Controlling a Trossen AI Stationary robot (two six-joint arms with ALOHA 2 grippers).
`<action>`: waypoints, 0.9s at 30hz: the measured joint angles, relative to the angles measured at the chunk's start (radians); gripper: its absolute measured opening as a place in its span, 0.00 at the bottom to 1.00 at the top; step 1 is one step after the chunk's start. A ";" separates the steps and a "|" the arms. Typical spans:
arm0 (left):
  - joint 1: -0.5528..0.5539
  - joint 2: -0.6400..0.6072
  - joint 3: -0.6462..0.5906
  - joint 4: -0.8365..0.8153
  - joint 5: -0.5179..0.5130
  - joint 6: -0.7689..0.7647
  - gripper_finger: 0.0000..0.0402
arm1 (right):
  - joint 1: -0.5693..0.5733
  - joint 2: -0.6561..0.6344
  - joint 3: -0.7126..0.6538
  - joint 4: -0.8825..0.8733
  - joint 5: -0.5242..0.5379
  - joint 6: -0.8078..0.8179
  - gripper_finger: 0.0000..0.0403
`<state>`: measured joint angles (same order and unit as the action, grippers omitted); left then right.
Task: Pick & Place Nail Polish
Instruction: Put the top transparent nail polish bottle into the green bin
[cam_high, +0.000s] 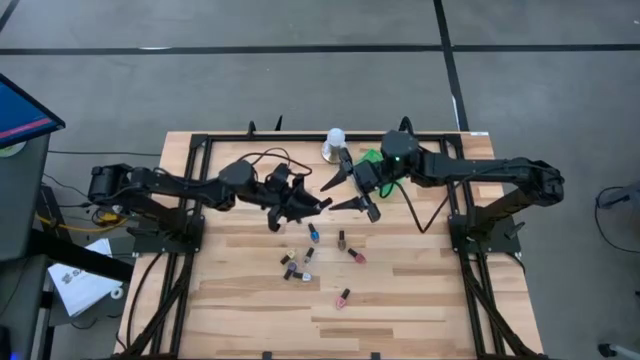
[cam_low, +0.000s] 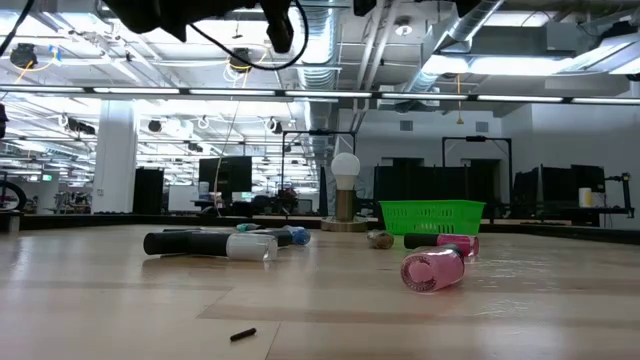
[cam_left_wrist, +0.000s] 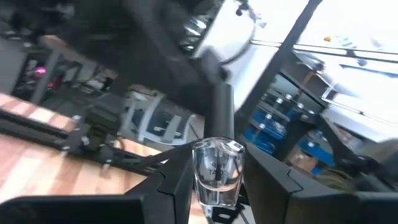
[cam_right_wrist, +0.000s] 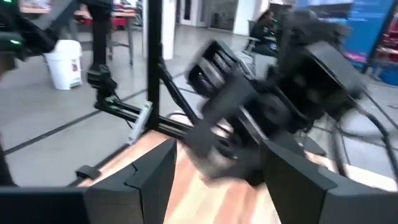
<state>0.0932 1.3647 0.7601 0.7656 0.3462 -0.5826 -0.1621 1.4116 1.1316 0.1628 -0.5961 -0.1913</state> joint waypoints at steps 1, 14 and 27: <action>0.000 0.001 0.000 -0.001 -0.003 -0.001 0.28 | 0.004 -0.001 0.000 0.000 -0.011 0.000 0.55; -0.001 0.000 0.000 0.010 0.003 -0.008 0.29 | 0.038 0.000 0.000 0.017 0.001 -0.002 0.51; -0.003 0.000 -0.001 0.013 0.001 -0.013 0.28 | 0.037 0.000 0.001 0.014 0.023 -0.027 0.15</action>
<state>0.0906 1.3643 0.7593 0.7790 0.3473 -0.5954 -0.1252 1.4120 1.1324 0.1770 -0.5728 -0.2180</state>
